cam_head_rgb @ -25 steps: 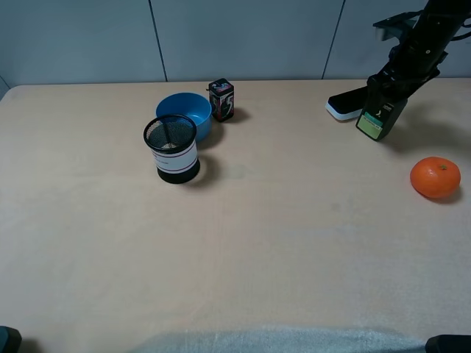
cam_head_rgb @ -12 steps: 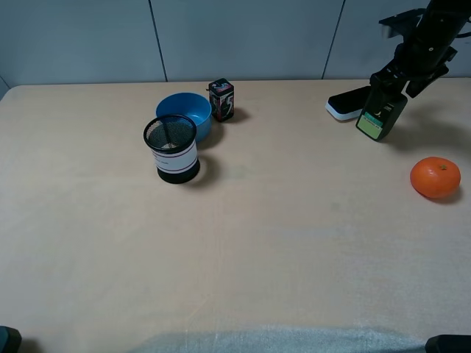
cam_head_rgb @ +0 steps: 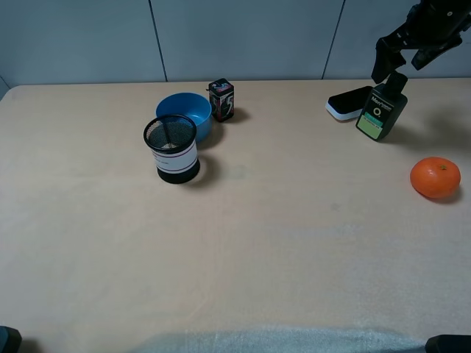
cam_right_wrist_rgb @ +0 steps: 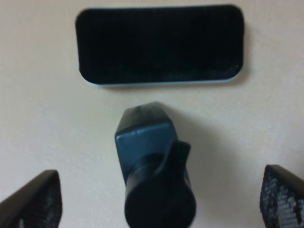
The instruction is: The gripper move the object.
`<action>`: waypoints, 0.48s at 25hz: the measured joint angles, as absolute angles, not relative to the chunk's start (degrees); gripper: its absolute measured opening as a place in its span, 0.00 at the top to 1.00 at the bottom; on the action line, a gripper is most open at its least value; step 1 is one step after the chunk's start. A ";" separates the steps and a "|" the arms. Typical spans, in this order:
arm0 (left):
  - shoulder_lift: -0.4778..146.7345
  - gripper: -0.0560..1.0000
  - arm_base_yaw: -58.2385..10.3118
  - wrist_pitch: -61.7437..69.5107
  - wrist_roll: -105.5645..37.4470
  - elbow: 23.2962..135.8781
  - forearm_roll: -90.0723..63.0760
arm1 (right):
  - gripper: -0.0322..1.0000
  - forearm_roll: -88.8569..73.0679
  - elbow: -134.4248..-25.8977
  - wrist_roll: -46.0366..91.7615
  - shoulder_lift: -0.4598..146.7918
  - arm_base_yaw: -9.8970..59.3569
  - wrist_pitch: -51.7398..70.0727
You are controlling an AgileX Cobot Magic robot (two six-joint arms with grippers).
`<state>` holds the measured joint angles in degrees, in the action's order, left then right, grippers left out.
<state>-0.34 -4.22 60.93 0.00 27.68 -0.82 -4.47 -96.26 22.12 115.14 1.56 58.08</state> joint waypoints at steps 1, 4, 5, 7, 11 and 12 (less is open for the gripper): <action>-0.34 0.24 -4.22 60.93 0.00 27.68 -0.82 | 0.36 -4.47 -96.26 21.59 114.46 1.56 58.17; -0.34 0.24 -4.22 60.93 0.00 27.68 -0.82 | 0.36 -4.60 -96.26 19.99 111.62 1.52 59.05; -0.34 0.24 -4.22 60.93 0.00 27.68 -0.82 | 0.36 -4.66 -96.26 19.60 110.81 1.47 59.34; -0.34 0.24 -4.22 60.93 0.00 27.68 -0.82 | 0.36 -5.29 -96.26 18.70 108.71 0.93 59.68; -0.34 0.24 -4.22 60.93 0.00 27.68 -0.82 | 0.36 -7.13 -96.14 17.13 104.50 -1.22 60.94; -0.34 0.24 -4.22 60.93 0.00 27.68 -0.82 | 0.36 -7.40 -95.80 16.79 103.51 -1.89 61.04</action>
